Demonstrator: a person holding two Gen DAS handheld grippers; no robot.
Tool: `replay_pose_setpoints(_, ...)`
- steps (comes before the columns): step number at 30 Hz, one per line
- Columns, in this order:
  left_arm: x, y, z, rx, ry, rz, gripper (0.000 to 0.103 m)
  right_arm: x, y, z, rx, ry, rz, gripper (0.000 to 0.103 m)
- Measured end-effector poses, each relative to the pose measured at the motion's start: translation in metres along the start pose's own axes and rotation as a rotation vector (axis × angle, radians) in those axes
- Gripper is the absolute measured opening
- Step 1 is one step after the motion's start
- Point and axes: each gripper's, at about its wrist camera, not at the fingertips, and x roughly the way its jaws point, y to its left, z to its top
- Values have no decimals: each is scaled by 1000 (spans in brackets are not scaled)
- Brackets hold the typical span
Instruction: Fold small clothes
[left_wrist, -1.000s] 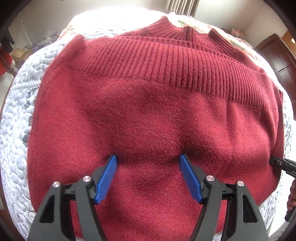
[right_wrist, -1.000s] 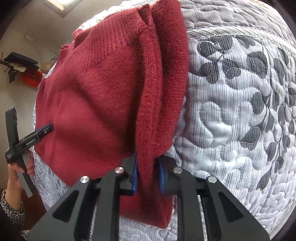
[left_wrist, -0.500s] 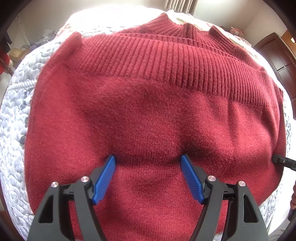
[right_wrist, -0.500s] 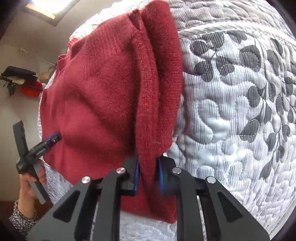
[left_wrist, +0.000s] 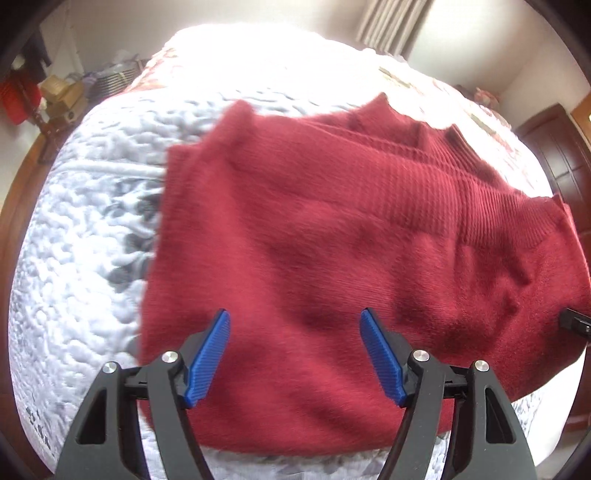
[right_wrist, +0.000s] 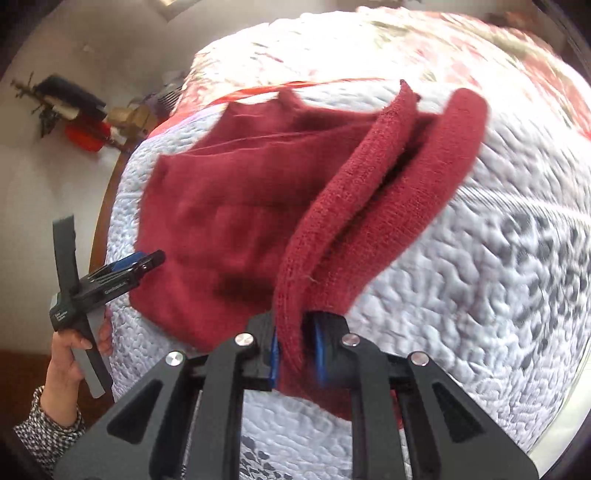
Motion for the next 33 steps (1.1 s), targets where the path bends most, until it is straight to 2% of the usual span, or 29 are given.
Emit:
replay_pose_setpoints(7,-12,30,-3,-58,-9,2,72,35,79,21,-142,48,7,13)
replay_pose_setpoints(12,-12,48,-9,-90,6,-5,72,93,98,20,-200,137,-39,13)
replay_pose_setpoints(15,-9,48,-9,-93,16,-8,72,114,98,18,-214,164,-63,15)
replay_pose_setpoints(18,-6,43,-4,-88,23,-22,72,112,92,16,-211,164,-33,21)
replay_pose_setpoints(21,-2,32,2,-82,28,-48,72,105,87,18,-197,155,50,39)
replay_pose_setpoints(23,-1,23,6,-78,30,-73,73,89,86,17,-206,134,67,40)
replay_pose_setpoints(25,0,12,11,-69,34,-99,73,62,87,15,-216,88,96,50)
replay_pose_setpoints(26,0,8,13,-66,36,-110,73,51,89,14,-222,66,112,59)
replay_pose_setpoints(30,4,-12,21,-75,49,-179,73,9,78,7,-230,5,104,60)
replay_pose_setpoints(33,13,-28,28,-62,74,-202,73,5,51,-1,-167,2,52,60)
